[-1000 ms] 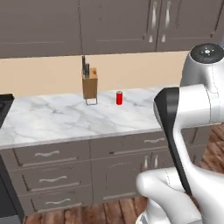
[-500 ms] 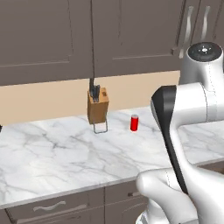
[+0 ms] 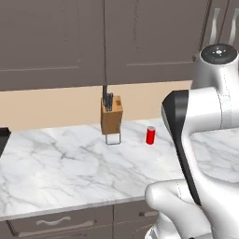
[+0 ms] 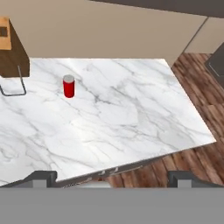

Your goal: Move the drinks to the dining counter.

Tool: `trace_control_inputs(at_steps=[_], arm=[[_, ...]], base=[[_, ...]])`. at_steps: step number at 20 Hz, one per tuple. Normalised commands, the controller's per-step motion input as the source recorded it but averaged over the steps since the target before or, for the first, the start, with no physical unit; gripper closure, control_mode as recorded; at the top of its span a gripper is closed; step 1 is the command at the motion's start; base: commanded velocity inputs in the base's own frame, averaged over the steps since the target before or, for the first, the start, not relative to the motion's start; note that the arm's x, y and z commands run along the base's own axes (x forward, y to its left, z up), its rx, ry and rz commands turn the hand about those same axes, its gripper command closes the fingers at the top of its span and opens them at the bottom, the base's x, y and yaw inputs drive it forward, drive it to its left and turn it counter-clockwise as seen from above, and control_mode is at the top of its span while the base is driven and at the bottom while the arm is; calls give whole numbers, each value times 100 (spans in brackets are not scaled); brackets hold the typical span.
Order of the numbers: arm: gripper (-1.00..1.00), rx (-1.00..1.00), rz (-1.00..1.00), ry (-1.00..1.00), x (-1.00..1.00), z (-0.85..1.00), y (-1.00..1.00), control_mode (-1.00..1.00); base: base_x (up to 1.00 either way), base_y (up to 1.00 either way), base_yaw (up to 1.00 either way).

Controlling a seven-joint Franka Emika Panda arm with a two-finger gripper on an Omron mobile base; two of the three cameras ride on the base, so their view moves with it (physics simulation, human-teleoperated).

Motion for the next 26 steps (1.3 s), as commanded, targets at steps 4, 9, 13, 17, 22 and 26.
trace_control_inputs(at_steps=[4, 9, 13, 17, 22, 26], arm=[[-100, 0, 0, 0, 0, 0, 0, 100], [-100, 0, 0, 0, 0, 0, 0, 100], [-100, 9, 1, -2, 1, -8, 0, -100], [-100, 33, 9, -8, 0, -41, 0, -100], [-100, 33, 12, -11, 0, -52, 0, -100], [-100, 18, 5, -17, 0, -48, 0, -100]], base=[[60, -8, 31], [45, 0, 12], [20, 0, 3], [0, 0, 0], [0, 0, 0], [0, 0, 0]])
